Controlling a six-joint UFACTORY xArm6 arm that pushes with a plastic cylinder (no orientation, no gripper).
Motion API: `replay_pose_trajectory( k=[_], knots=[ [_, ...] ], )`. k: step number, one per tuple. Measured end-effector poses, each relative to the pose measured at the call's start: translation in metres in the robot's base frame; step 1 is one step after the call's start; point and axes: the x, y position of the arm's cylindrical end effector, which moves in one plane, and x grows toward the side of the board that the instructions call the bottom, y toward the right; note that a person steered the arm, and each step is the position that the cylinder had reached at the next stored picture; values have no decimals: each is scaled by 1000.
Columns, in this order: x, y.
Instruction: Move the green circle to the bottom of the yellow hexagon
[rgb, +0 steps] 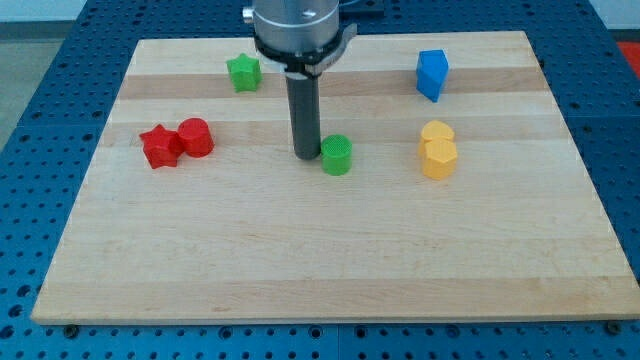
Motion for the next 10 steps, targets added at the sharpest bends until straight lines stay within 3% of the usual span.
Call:
replay_pose_trajectory(
  k=[3, 5, 6, 9, 10],
  knots=[
    [20, 37],
    [33, 0],
    [54, 18],
    [24, 22],
    [29, 66]
  ],
)
